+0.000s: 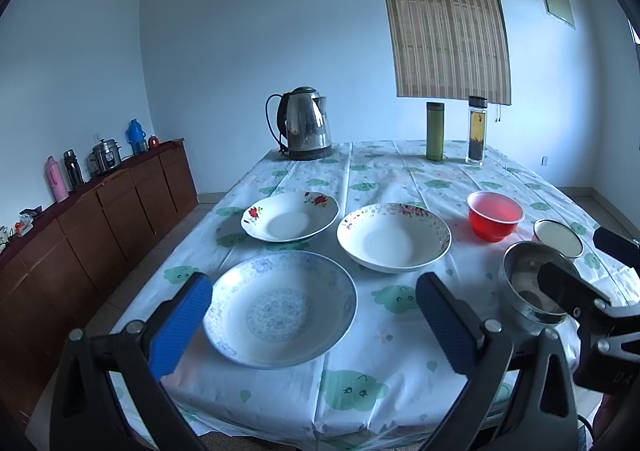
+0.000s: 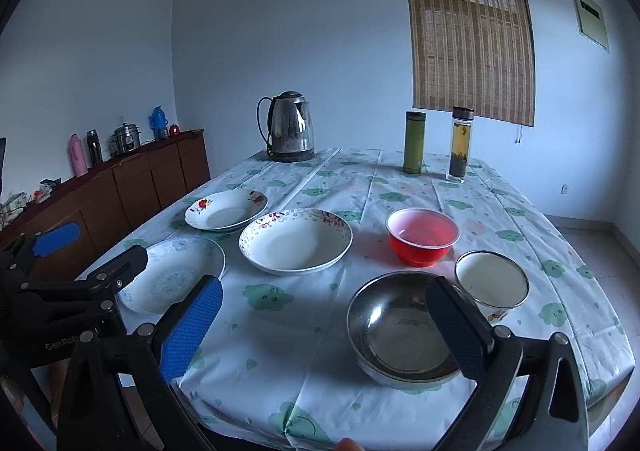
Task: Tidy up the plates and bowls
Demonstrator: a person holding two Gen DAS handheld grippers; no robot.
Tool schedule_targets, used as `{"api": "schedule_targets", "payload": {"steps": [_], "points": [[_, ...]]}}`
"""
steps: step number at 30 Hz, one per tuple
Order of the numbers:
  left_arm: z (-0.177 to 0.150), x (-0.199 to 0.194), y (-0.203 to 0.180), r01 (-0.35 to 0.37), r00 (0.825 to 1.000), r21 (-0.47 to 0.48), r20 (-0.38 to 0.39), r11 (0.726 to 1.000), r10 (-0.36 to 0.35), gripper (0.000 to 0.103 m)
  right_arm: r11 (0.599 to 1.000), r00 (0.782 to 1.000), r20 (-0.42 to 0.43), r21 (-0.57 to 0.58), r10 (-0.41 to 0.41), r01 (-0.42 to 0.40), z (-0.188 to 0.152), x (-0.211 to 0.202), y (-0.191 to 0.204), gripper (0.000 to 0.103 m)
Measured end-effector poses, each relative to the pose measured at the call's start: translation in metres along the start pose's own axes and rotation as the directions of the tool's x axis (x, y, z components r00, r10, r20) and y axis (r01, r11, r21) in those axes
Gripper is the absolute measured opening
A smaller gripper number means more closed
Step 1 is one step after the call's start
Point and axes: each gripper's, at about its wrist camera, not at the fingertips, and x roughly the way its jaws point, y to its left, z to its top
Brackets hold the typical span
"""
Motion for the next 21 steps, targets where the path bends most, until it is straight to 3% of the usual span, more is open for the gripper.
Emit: {"api": "schedule_targets", "payload": {"steps": [12, 18, 21], "points": [[-0.001, 0.008, 0.002, 0.001, 1.000, -0.004, -0.013, 1.000, -0.001, 0.103, 0.998, 0.998, -0.019, 0.023, 0.065, -0.065, 0.002, 0.010, 0.001, 0.103], [-0.002, 0.016, 0.006, 0.001, 1.000, -0.010, -0.021, 1.000, -0.002, 0.103, 0.992, 0.989, -0.084, 0.039, 0.123, -0.120, 0.002, 0.025, 0.004, 0.103], [-0.002, 0.020, 0.008, 0.000, 1.000, -0.010, -0.027, 1.000, 0.000, 0.103, 0.994, 0.989, -0.097, 0.019, 0.108, -0.106, 0.002, 0.031, 0.010, 0.103]]}}
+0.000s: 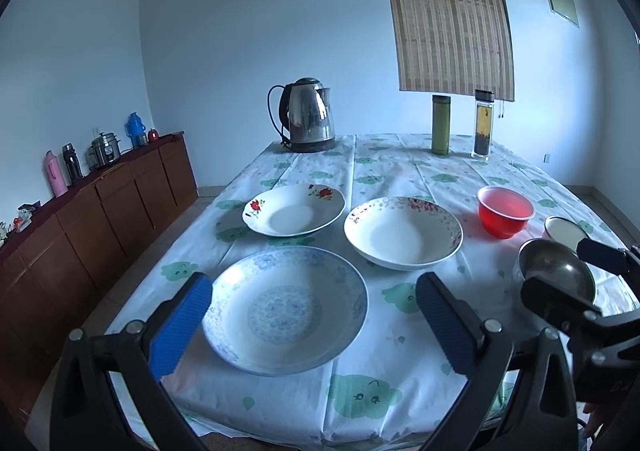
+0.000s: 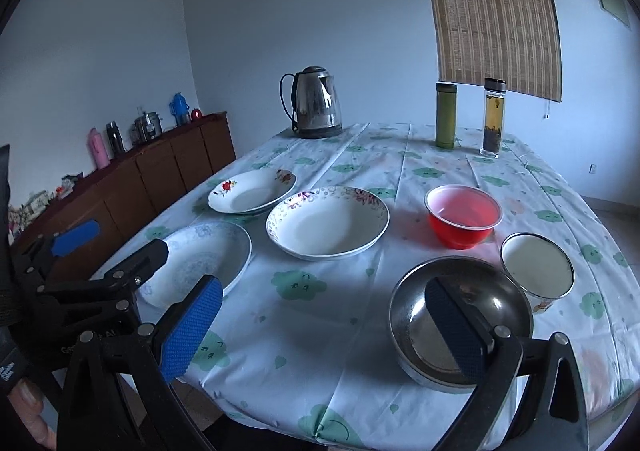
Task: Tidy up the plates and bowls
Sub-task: 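Move both tools toward the small red-flower white plate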
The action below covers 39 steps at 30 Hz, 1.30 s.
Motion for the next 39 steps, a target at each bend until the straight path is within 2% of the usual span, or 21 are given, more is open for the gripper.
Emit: {"api": "schedule_targets", "payload": {"steps": [8, 16, 28, 32, 34, 39], "points": [[-0.001, 0.015, 0.007, -0.007, 1.000, -0.008, -0.024, 1.000, 0.007, 0.103, 0.998, 1.000, -0.005, -0.057, -0.019, 0.019, 0.002, 0.017, 0.011, 0.102], [0.000, 0.031, 0.019, -0.019, 0.999, -0.015, -0.042, 1.000, 0.018, 0.103, 0.999, 0.999, -0.001, -0.023, -0.035, 0.035, 0.012, 0.033, 0.011, 0.102], [0.005, 0.056, 0.040, -0.044, 0.997, -0.027, -0.067, 0.999, 0.042, 0.103, 0.999, 1.000, -0.008, -0.039, 0.008, -0.008, 0.031, 0.062, 0.024, 0.102], [0.008, 0.071, 0.055, -0.081, 0.993, -0.039, -0.089, 0.996, 0.078, 0.103, 0.998, 0.999, -0.035, -0.052, 0.026, -0.028, 0.038, 0.081, 0.031, 0.102], [0.012, 0.078, 0.064, -0.075, 0.993, -0.048, -0.099, 0.996, 0.070, 0.103, 0.998, 0.998, -0.055, -0.055, 0.035, -0.038, 0.042, 0.091, 0.034, 0.102], [0.028, 0.096, 0.086, -0.081, 0.992, -0.053, -0.106, 0.995, 0.075, 0.103, 0.997, 0.993, -0.105, -0.050, 0.045, -0.051, 0.060, 0.121, 0.039, 0.093]]}}
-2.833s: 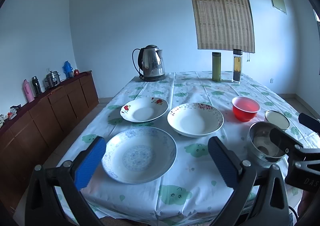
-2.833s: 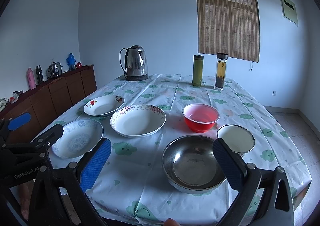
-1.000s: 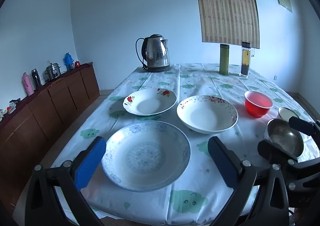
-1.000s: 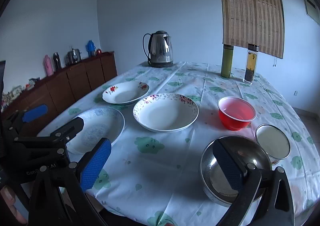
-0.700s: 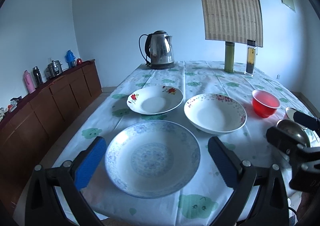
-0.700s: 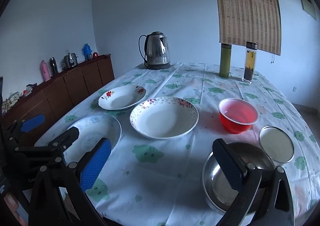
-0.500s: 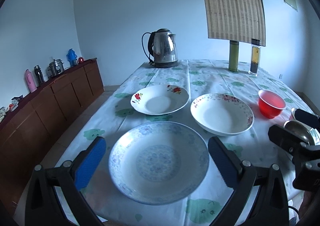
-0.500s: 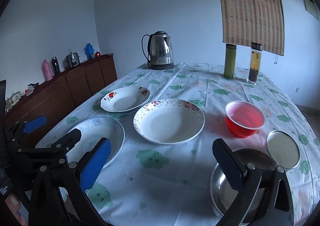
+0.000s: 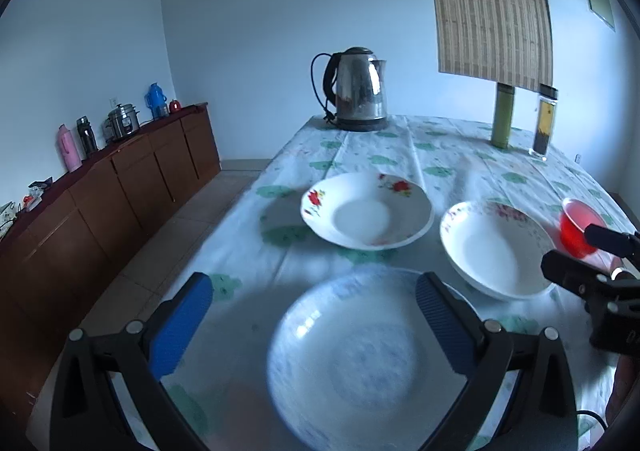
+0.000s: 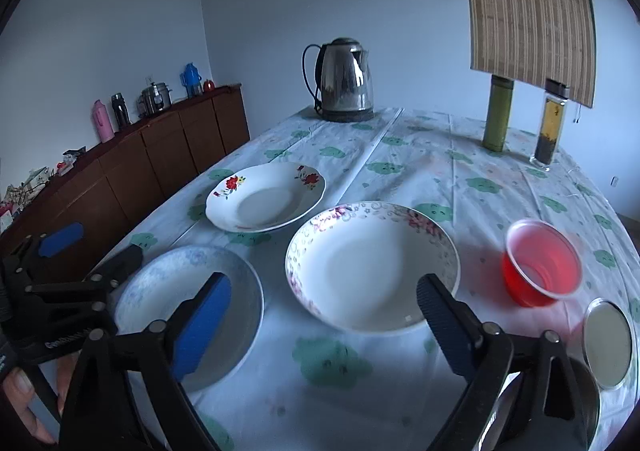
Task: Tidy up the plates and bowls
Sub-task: 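Move both tools toward the small red-flower white plate, then close the left gripper on the plate rim while the right gripper grips it too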
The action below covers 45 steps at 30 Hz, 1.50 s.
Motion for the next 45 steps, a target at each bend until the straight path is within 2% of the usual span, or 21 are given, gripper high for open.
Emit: {"api": "schedule_targets", "payload": {"steps": [6, 9, 12, 14, 25, 28, 38, 42, 45], "points": [[0.024, 0.031, 0.017, 0.010, 0.999, 0.010, -0.050, 1.000, -0.009, 0.103, 1.000, 0.998, -0.063, -0.002, 0.030, -0.030, 0.031, 0.036, 0.007, 0.086], [0.031, 0.050, 0.025, 0.022, 0.996, 0.017, -0.091, 1.000, -0.021, 0.100, 1.000, 0.996, -0.091, -0.013, 0.023, -0.025, 0.044, 0.051, 0.011, 0.076], [0.035, 0.068, 0.030, 0.029, 0.991, 0.022, -0.130, 0.999, -0.026, 0.094, 1.000, 0.994, -0.111, -0.017, 0.012, -0.014, 0.057, 0.067, 0.013, 0.075], [0.037, 0.080, 0.032, 0.044, 0.985, 0.022, -0.165, 0.999, -0.040, 0.083, 1.000, 0.990, -0.137, 0.002, 0.011, -0.011, 0.065, 0.081, 0.009, 0.073], [0.053, 0.133, 0.045, 0.043, 0.967, 0.026, -0.253, 0.999, -0.035, 0.083, 0.999, 0.974, -0.222, 0.022, -0.036, 0.042, 0.104, 0.135, -0.006, 0.071], [0.055, 0.150, 0.048, 0.056, 0.957, 0.010, -0.286, 0.998, -0.051, 0.083, 0.999, 0.967, -0.251, 0.022, -0.029, 0.036, 0.109, 0.148, -0.007, 0.071], [0.064, 0.181, 0.043, 0.081, 0.942, -0.011, -0.325, 0.997, -0.080, 0.080, 0.999, 0.939, -0.343, 0.024, -0.019, 0.029, 0.116, 0.204, -0.003, 0.070], [0.066, 0.193, 0.039, 0.096, 0.933, -0.011, -0.348, 0.995, -0.094, 0.070, 0.999, 0.925, -0.380, 0.039, -0.012, 0.029, 0.116, 0.225, -0.005, 0.060], [0.068, 0.198, 0.036, 0.107, 0.929, -0.008, -0.356, 0.994, -0.103, 0.068, 0.998, 0.917, -0.399, 0.053, -0.011, 0.035, 0.115, 0.235, -0.008, 0.060]]}}
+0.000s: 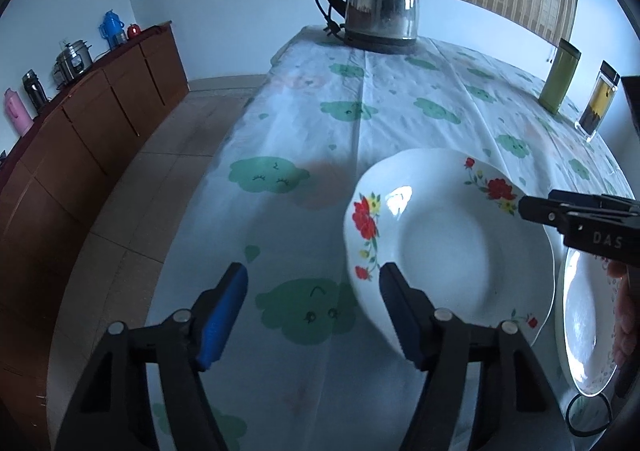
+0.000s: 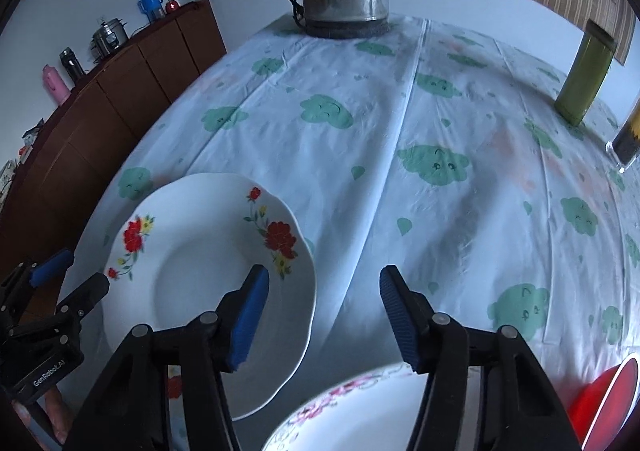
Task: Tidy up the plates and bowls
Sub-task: 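Close the left gripper on the plate rim while the right gripper grips it too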
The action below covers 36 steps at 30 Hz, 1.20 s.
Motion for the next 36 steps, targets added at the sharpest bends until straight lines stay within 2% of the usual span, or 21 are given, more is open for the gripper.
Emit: {"api": "schedule_targets", "payload": {"steps": [3, 5, 12, 14, 16, 20, 22, 36], "points": [[0.002, 0.005, -0.003, 0.010, 1.000, 0.008, -0.010, 1.000, -0.010, 0.065, 1.000, 1.000, -0.008, 0.004, -0.002, 0.002, 0.001, 0.007, -0.002, 0.060], [0.003, 0.008, -0.005, 0.009, 1.000, 0.012, -0.018, 1.000, -0.008, 0.059, 1.000, 1.000, -0.018, 0.012, 0.012, -0.012, 0.002, 0.011, -0.004, 0.060], [0.003, 0.016, -0.011, 0.026, 0.999, 0.020, -0.036, 0.999, -0.026, 0.050, 0.998, 0.997, -0.048, 0.025, 0.054, -0.053, 0.002, 0.020, -0.004, 0.050], [0.003, 0.018, -0.015, 0.037, 0.999, 0.029, -0.041, 0.999, -0.036, 0.042, 0.997, 0.996, -0.053, 0.031, 0.071, -0.070, 0.002, 0.021, -0.003, 0.046], [0.004, 0.019, -0.019, 0.036, 0.998, 0.046, -0.043, 0.998, -0.034, 0.038, 0.995, 0.993, -0.066, 0.043, 0.093, -0.090, 0.002, 0.023, -0.003, 0.043], [0.005, 0.019, -0.024, 0.055, 0.997, 0.077, -0.049, 0.995, -0.052, 0.024, 0.993, 0.990, -0.076, 0.034, 0.116, -0.114, 0.001, 0.026, 0.002, 0.033], [0.006, 0.020, -0.027, 0.042, 0.998, 0.090, -0.047, 0.995, -0.038, 0.024, 0.993, 0.990, -0.074, 0.022, 0.117, -0.116, 0.001, 0.025, 0.007, 0.027], [0.003, 0.012, -0.034, -0.027, 0.999, 0.137, -0.014, 0.990, 0.030, 0.023, 0.993, 0.990, -0.073, 0.017, 0.122, -0.121, -0.005, 0.019, 0.010, 0.026]]}}
